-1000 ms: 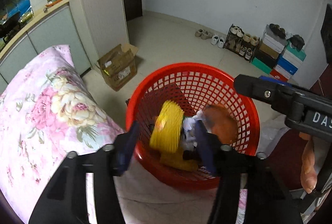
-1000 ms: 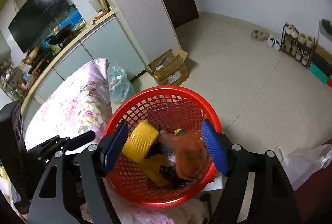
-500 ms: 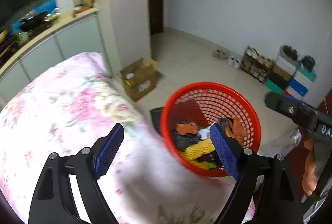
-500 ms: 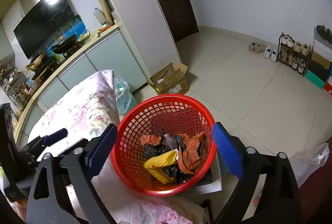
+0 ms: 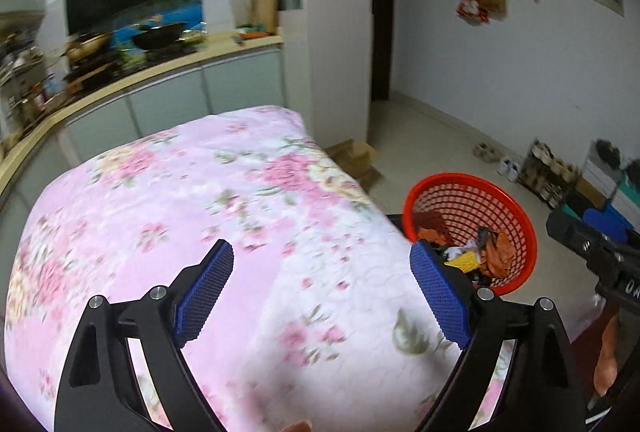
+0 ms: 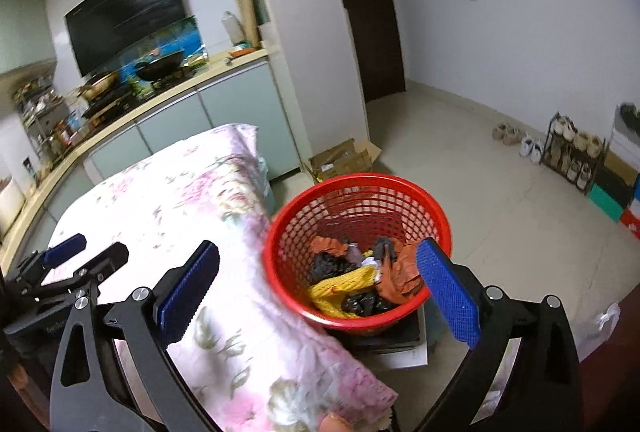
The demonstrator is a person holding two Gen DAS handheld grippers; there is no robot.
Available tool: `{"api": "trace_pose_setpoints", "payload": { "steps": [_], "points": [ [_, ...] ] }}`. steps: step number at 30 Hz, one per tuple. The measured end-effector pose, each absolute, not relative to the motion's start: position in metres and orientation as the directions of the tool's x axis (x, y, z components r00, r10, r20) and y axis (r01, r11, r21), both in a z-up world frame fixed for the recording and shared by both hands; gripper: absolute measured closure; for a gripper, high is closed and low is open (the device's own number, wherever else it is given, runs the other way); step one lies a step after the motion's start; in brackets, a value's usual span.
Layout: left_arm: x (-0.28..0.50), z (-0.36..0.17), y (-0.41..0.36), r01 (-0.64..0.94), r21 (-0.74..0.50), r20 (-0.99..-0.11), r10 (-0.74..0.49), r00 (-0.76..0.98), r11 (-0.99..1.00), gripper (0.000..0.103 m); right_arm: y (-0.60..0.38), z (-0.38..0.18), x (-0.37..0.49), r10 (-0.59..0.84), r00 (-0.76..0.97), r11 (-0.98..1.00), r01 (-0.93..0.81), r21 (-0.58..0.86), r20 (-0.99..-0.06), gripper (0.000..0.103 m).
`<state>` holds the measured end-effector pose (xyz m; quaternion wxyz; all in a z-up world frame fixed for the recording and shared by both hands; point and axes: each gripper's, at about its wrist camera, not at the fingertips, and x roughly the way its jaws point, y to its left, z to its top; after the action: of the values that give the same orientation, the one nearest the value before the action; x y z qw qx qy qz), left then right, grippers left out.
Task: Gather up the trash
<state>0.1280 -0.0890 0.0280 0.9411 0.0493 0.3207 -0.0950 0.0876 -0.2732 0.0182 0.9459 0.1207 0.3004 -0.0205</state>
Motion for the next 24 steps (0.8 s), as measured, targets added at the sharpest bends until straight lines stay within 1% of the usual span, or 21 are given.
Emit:
{"api": "trace_pose_setpoints", "payload": {
  "steps": [6,10,15,19,24],
  "points": [
    [0.101,0.030,-0.059,0.117,0.014,-0.564,-0.089,0.821,0.993,0.015,-0.246,0.021,0.064,0.030,0.855,0.983,0.068,0.169,-0.518,0.007],
    [0.086,0.027,-0.047,0.097,0.001,-0.555,-0.080,0.828,0.995,0.014,-0.235,0.022,0.051,0.016,0.857,0.985,0.075,0.154,-0.515,0.007],
    [0.069,0.029,-0.035,0.074,-0.005,-0.524,-0.066,0.849,0.997,0.014,-0.225,0.025,0.035,0.015,0.879,0.989,0.057,0.136,-0.477,0.007],
    [0.060,0.029,-0.026,0.050,-0.014,-0.510,-0.050,0.859,0.999,0.014,-0.223,0.026,0.030,0.011,0.886,0.990,0.055,0.129,-0.464,0.007],
    [0.053,0.026,-0.028,0.045,0.000,-0.502,-0.039,0.864,0.999,0.014,-0.221,0.022,0.026,0.006,0.888,0.990,0.060,0.129,-0.459,0.007]
  ]
}}
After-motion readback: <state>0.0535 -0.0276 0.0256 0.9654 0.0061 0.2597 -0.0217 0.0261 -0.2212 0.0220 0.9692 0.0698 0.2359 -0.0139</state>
